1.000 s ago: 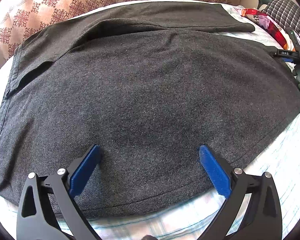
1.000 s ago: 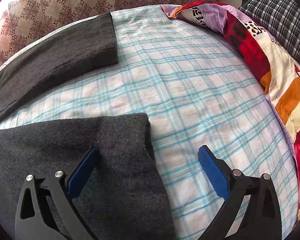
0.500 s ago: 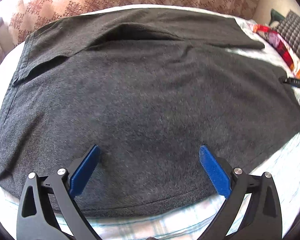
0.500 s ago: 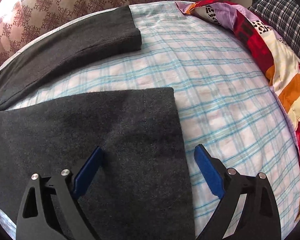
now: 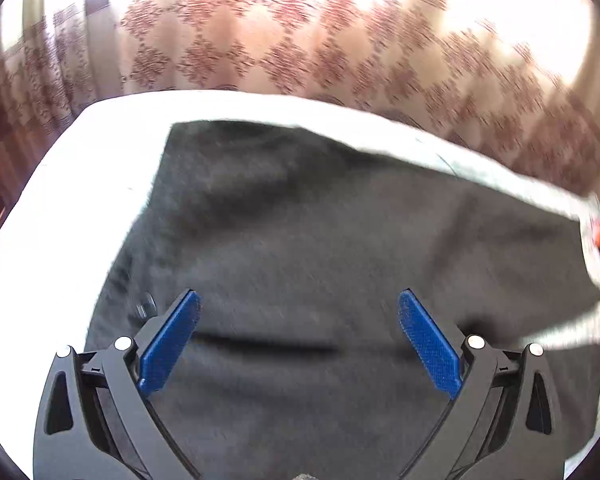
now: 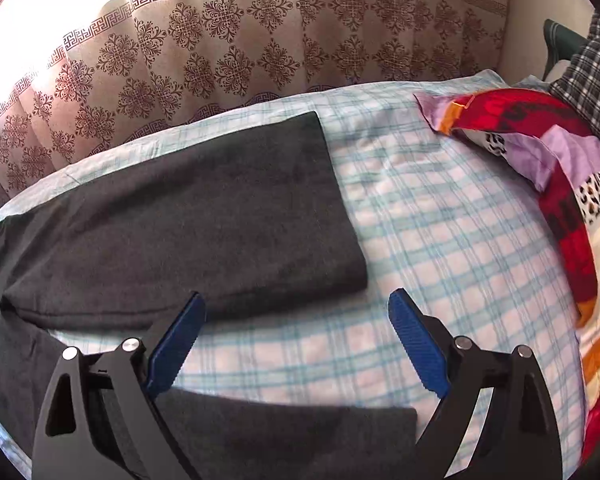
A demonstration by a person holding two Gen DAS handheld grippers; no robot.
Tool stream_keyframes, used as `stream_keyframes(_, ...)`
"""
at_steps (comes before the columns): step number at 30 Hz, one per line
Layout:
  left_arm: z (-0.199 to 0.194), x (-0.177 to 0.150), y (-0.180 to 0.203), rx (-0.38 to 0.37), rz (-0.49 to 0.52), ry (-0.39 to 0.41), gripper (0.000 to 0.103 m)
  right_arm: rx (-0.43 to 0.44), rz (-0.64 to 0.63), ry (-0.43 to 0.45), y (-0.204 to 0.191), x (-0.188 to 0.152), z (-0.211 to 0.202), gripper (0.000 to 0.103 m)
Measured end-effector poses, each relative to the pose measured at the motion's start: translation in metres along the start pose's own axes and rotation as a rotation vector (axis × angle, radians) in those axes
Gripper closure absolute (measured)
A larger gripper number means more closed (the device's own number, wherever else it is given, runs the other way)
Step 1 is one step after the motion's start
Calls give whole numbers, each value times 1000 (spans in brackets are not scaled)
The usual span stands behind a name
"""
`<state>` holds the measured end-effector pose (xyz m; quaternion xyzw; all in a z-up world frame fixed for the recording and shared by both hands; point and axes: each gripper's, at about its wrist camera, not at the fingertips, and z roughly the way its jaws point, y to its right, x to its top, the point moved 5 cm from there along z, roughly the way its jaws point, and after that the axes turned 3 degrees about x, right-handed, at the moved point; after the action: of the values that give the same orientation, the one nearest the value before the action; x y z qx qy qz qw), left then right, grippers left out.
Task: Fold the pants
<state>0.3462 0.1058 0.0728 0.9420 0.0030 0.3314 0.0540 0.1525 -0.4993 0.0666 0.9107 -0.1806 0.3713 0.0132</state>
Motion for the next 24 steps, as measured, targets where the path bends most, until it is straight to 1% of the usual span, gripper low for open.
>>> stream_keyframes(2,11,30,-18,15,-48,12,2,19,4,-5,-6,17,14,11)
stream_keyframes(4,21,57,-31,40,-69,32,2,26,8,-11,-11,32,28,11)
stream_keyframes(8,46,103,-37,94,-19,48,2,43,13,-22,-22,57,55,11)
stream_keyframes(10,61,120,-33,101,32,49,2,59,24,-26,-25,68,66,11)
stream_keyframes(12,74,132,-24,116,100,55,2,72,46,-28,-23,80,77,11)
stream_keyframes(15,91,139,5,99,234,57,2,87,63,-23,-18,95,91,11)
stream_keyframes(18,106,137,38,59,395,56,2,106,68,-26,-13,107,105,11)
stream_keyframes(19,112,137,49,60,445,55,2,108,66,-27,-12,111,109,11)
stream_keyframes(22,133,132,76,23,588,19,2,104,43,-33,-11,118,121,11)
stream_keyframes(24,149,127,88,23,681,-24,2,108,25,-41,-13,121,128,11)
